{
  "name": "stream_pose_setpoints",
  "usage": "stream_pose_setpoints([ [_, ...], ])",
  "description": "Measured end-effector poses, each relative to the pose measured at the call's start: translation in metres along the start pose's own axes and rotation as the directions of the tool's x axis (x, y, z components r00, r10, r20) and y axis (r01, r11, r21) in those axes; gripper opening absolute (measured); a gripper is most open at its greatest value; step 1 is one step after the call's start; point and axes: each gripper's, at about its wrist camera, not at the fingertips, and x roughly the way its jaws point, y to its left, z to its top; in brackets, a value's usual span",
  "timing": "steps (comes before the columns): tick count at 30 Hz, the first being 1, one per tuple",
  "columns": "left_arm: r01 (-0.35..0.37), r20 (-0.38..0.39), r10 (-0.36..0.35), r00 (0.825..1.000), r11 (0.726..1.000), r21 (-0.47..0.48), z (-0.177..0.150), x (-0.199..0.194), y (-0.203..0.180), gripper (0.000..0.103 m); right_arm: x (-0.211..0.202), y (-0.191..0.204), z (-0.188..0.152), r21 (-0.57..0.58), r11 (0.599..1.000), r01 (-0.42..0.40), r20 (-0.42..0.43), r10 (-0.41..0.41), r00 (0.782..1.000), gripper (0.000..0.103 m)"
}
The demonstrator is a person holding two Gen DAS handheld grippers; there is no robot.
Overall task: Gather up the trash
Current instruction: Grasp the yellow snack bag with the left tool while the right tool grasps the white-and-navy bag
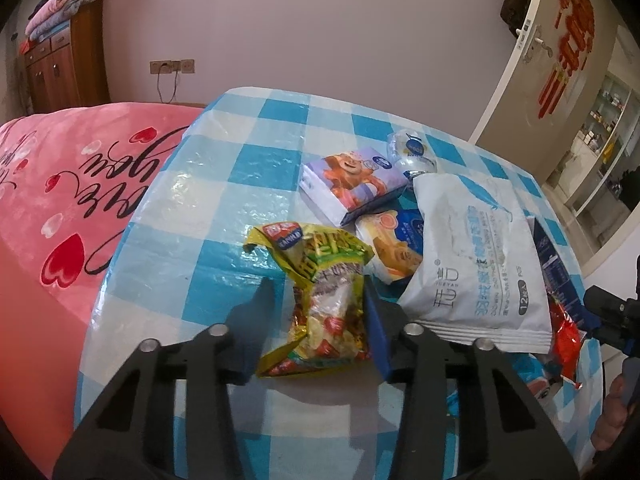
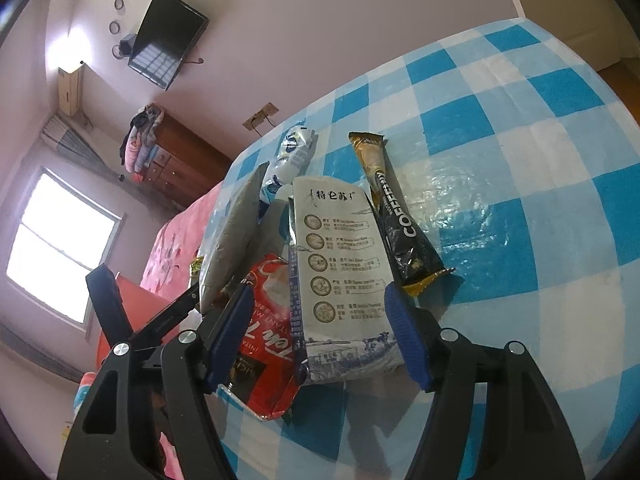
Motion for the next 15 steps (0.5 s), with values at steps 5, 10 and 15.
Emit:
stream_pose_setpoints([
  [5, -0.003, -0.008, 0.003, 1.0, 1.0, 0.016, -0.003, 0.004, -0.004, 0.034, 0.003, 0.004, 0.001, -0.017, 0.999, 0.027, 0.003, -0.027, 1.0, 0.068],
  [10, 0.002, -0.002, -0.002, 1.0, 1.0, 0.011, -0.005, 0.002, -0.003, 0.031, 0.007, 0.003, -0.001, -0.02, 0.998, 0.059, 0.005, -0.059, 0.998, 0.069],
  [15, 0.002, 0.001, -0.002, 1.0, 1.0, -0.009, -0.007, -0.003, 0.0, 0.029, 0.012, -0.001, -0.004, -0.021, 0.994, 0.108, 0.005, -0.108, 0.994, 0.069],
])
